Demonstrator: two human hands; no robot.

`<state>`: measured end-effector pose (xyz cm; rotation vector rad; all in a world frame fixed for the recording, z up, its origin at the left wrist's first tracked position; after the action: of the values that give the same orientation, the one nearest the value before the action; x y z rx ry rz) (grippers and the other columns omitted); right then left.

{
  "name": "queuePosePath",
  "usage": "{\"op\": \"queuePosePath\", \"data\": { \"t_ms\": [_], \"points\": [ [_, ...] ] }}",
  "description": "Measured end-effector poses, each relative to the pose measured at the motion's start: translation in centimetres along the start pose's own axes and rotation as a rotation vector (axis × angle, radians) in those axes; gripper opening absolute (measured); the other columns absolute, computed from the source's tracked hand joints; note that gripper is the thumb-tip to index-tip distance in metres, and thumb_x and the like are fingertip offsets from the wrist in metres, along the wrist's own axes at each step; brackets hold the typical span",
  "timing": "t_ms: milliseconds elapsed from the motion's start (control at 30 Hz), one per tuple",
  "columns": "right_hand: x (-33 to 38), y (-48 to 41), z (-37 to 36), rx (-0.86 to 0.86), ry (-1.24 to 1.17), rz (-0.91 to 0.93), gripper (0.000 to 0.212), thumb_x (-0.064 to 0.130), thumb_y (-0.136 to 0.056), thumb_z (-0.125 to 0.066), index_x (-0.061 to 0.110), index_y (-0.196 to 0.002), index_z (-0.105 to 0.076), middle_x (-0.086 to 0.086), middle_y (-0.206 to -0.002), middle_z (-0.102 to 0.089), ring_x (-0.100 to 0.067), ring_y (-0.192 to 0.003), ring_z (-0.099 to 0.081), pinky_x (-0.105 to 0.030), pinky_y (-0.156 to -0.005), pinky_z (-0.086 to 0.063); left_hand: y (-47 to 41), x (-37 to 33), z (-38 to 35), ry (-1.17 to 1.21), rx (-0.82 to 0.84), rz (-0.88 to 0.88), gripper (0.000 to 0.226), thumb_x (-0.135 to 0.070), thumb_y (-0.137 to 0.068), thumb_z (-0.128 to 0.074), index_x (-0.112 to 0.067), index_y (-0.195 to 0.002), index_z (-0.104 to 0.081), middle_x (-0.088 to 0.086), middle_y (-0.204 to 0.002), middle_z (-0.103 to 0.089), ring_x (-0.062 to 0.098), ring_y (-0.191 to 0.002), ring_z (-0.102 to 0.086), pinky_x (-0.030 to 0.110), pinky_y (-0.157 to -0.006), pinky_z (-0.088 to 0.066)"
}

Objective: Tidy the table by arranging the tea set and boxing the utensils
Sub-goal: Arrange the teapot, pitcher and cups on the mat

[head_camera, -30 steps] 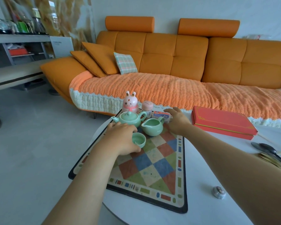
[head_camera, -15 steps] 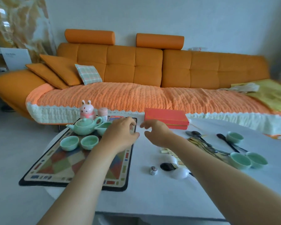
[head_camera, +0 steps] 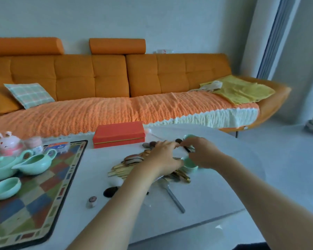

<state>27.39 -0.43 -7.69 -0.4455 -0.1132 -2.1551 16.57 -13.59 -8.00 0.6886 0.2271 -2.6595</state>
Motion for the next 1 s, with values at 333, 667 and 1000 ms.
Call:
{"op": "queuePosePath", "data": {
  "t_ms": [333, 667, 1000],
  "points": [
    [-4.8, 1.9, -0.1, 0.17, -0.013, -0.059, 0.069, 0.017, -0.084, -0.055, 0.04, -0.145, -0.034, -0.001, -0.138, -0.043, -0.024, -0.124, -0.045, -0.036, -0.101, -0.042, -3.1, -2.6, -4.7, -0.229, 0.036, -0.028, 0.051, -0.048, -0.079, -0.058, -0.04, -0.129, -0.05, -0.004, -0.129, -0.054, 0.024, -0.125, -0.041, 0.041, -0.102, -0.021],
    [-0.8, 1.6, 1.4, 0.01, -0.136, 0.01, 0.069, 0.023, -0.079, -0.069, 0.026, -0.143, -0.043, 0.001, -0.131, -0.051, -0.021, -0.119, -0.049, -0.029, -0.089, -0.043, -0.4, 0.5, 0.1, 0.095, -0.183, -0.038, 0.058, -0.042, -0.08, -0.074, -0.027, -0.132, -0.054, -0.009, -0.129, -0.049, 0.011, -0.115, -0.05, 0.031, -0.095, -0.043],
    [13.0, 1.6, -1.2, 0.059, -0.286, 0.256, 0.068, 0.03, -0.079, -0.068, 0.031, -0.143, -0.044, 0.009, -0.125, -0.057, -0.013, -0.109, -0.055, -0.026, -0.086, -0.044, 10.1, 10.0, 8.0, 0.088, -0.305, 0.216, 0.049, -0.028, -0.08, -0.071, -0.029, -0.126, -0.052, -0.013, -0.12, -0.044, 0.009, -0.11, -0.046, 0.025, -0.085, -0.034]
  ]
}}
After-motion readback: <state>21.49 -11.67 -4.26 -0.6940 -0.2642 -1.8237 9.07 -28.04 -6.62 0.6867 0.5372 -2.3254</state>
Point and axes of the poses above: each hand's wrist, its own y-axis away from the middle knuckle, its own z-axis out of the back of the hand, x = y × z, the point moved 1 cm from there along -y, towards the middle knuckle
